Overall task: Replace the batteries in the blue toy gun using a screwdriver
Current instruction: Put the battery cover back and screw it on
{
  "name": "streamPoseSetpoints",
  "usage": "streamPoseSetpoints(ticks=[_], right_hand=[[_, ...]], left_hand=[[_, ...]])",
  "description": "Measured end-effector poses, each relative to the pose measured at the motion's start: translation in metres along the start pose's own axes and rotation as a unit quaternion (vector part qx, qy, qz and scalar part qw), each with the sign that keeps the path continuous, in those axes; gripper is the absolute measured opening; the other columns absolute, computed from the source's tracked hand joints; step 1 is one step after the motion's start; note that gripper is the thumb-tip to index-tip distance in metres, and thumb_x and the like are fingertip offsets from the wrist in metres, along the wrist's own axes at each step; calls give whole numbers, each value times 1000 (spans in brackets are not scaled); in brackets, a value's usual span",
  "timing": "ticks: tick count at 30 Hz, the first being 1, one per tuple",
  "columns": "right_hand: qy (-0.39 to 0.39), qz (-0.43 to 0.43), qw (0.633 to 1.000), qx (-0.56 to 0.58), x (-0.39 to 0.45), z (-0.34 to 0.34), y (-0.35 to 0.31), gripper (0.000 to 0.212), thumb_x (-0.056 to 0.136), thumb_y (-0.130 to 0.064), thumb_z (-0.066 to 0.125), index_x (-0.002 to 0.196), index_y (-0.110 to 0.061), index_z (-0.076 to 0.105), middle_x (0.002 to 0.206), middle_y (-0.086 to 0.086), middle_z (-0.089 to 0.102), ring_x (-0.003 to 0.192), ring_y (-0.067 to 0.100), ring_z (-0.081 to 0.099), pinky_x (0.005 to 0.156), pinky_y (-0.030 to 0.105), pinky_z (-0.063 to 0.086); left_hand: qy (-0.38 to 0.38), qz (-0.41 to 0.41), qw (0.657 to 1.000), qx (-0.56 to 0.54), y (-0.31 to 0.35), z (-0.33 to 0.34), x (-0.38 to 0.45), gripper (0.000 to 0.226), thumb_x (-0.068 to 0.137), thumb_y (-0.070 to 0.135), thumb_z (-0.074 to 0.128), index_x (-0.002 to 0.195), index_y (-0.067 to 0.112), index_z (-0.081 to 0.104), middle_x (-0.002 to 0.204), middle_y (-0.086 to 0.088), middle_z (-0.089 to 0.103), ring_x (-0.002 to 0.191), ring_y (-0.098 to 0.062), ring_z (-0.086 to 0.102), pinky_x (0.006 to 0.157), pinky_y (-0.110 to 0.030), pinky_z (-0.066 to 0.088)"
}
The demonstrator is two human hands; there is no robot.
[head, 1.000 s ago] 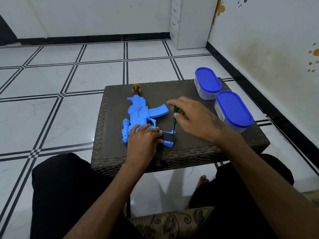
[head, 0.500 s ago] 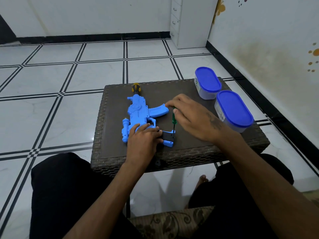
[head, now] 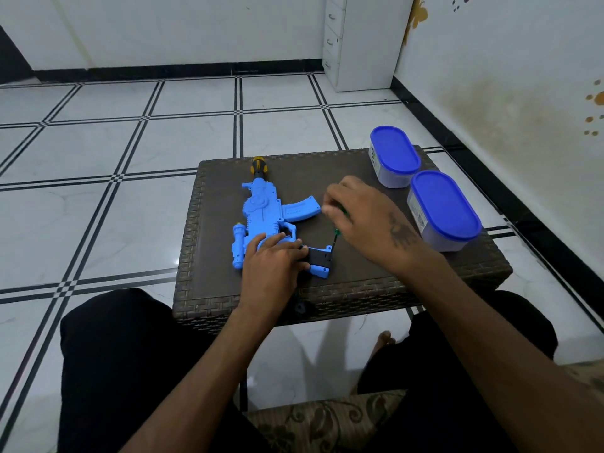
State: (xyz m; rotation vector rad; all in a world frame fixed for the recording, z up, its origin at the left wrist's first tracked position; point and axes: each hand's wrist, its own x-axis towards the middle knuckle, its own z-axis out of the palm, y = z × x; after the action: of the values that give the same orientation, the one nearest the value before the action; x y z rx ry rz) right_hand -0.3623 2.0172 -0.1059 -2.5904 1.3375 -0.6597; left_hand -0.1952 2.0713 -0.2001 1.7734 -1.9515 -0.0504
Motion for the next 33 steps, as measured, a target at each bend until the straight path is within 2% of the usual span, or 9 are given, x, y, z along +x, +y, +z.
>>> streamPoseSetpoints(ticks=[3, 8, 12, 16, 18, 22, 27, 30, 33], right_hand=[[-50, -13, 997, 63, -4, -1, 3, 7, 94, -11, 54, 95, -17, 57, 95, 0, 53, 80, 18, 56, 73, 42, 50], [-102, -11, 991, 91, -10, -12, 9, 28, 95, -4, 40, 115, -16, 56, 110, 1, 53, 92, 13, 56, 81, 29, 46], [-118, 3, 984, 130, -10, -20, 11, 30, 95, 3, 41, 111, -15, 60, 96, -3, 59, 70, -3, 53, 64, 14, 44], [-61, 10, 993, 99, -9, -11, 7, 17, 93, -5, 55, 99, -21, 59, 78, -13, 60, 66, -9, 57, 58, 26, 43], [-32, 9, 998, 45, -7, -8, 5, 6, 91, -23, 63, 94, -22, 59, 74, -12, 61, 69, 1, 59, 59, 28, 42], [21, 15, 999, -35, -8, -3, -1, 31, 89, -49, 60, 83, -20, 53, 69, -7, 55, 64, 15, 52, 56, 31, 40], [-5, -33, 999, 25, -12, 7, -1, 10, 98, -20, 47, 107, -21, 53, 106, -3, 51, 81, 14, 51, 64, 36, 48], [-35, -43, 995, 77, -13, 4, 3, 7, 98, -19, 50, 99, -18, 57, 99, -3, 53, 80, 16, 53, 69, 39, 49], [-92, -35, 990, 99, -13, -6, 4, 13, 99, -19, 43, 100, -20, 56, 100, -5, 53, 81, 10, 52, 72, 28, 44]], left_hand=[[-4, 1, 1000, 1, 1, 0, 0, 14, 82, 25, 73, 95, 23, 76, 109, 9, 73, 121, -22, 58, 106, -43, 31], [1, 2, 1000, 2, 0, -1, 0, 13, 81, 24, 74, 94, 23, 77, 107, 9, 73, 120, -23, 59, 105, -44, 32], [9, 4, 1000, 2, 1, -1, -1, 11, 78, 23, 76, 90, 22, 76, 103, 9, 74, 117, -23, 60, 103, -42, 32], [28, 13, 1000, 6, 0, 2, -1, 11, 74, 23, 78, 84, 24, 75, 97, 10, 74, 110, -22, 65, 101, -37, 29], [31, 16, 999, 7, 0, 3, -1, 10, 74, 23, 78, 83, 25, 74, 95, 11, 74, 109, -22, 65, 99, -36, 27], [20, 14, 1000, 8, 1, 2, -1, 10, 76, 24, 77, 86, 24, 74, 98, 11, 74, 112, -22, 63, 100, -42, 36], [21, 9, 1000, 5, 2, 1, -1, 11, 75, 22, 79, 84, 22, 75, 97, 10, 74, 111, -23, 64, 99, -44, 40], [21, 10, 1000, 7, 1, 1, -1, 11, 75, 22, 79, 85, 22, 75, 99, 9, 75, 111, -23, 64, 99, -45, 40], [22, 12, 1000, 8, 0, 2, -1, 13, 75, 22, 79, 88, 23, 76, 101, 9, 75, 111, -24, 64, 99, -45, 40]])
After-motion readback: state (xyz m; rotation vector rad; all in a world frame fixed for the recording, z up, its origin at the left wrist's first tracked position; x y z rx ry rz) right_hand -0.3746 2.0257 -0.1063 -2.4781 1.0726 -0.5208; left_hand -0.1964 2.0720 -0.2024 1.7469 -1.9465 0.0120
